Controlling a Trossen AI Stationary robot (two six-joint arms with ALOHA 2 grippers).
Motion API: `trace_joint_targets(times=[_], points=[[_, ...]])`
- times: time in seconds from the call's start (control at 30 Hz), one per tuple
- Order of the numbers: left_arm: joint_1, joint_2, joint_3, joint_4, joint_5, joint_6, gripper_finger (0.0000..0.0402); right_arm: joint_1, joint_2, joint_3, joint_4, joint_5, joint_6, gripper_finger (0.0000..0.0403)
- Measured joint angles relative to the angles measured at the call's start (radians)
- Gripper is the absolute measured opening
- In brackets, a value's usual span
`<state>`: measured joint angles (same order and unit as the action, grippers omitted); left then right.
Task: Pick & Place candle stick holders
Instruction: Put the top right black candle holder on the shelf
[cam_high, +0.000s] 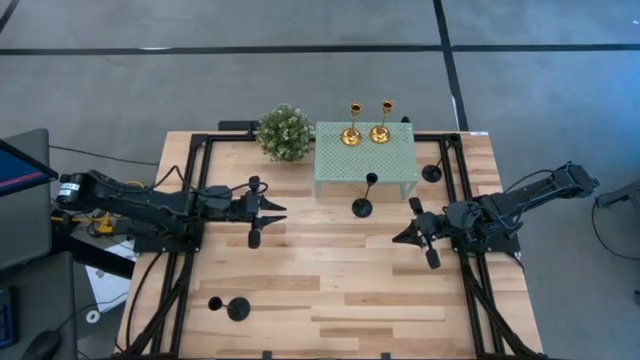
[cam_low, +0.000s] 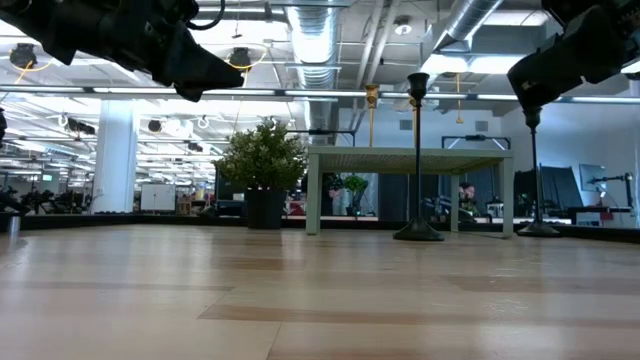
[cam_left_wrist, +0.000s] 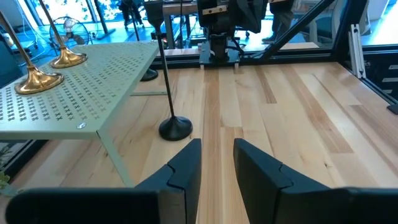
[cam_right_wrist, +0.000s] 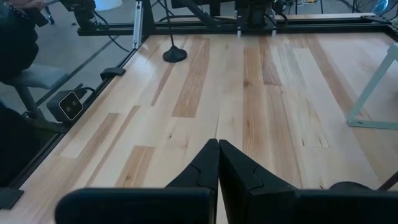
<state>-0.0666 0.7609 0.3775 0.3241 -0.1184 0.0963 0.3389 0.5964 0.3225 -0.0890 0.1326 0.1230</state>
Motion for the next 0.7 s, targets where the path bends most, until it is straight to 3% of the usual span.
trace_joint_targets(times=[0.17, 0.27, 0.57, 0.7], points=[[0.000, 0.000, 0.000, 0.006, 0.000, 0.000, 0.0095, -0.001, 0.000, 0.000, 0.025, 0.010, 0.001, 0.0000], [0.000, 0.000, 0.000, 0.006, 0.000, 0.000, 0.0095, -0.001, 0.000, 0.000, 0.055, 0.074, 0.041, 0.0004], [0.000, 0.000, 0.000, 0.010, 0.000, 0.000, 0.0095, -0.001, 0.065, 0.000, 0.045, 0.182, 0.091, 0.0076], [0.000, 0.000, 0.000, 0.010, 0.000, 0.000, 0.0095, 0.004, 0.102, 0.000, 0.045, 0.262, 0.190, 0.0082]])
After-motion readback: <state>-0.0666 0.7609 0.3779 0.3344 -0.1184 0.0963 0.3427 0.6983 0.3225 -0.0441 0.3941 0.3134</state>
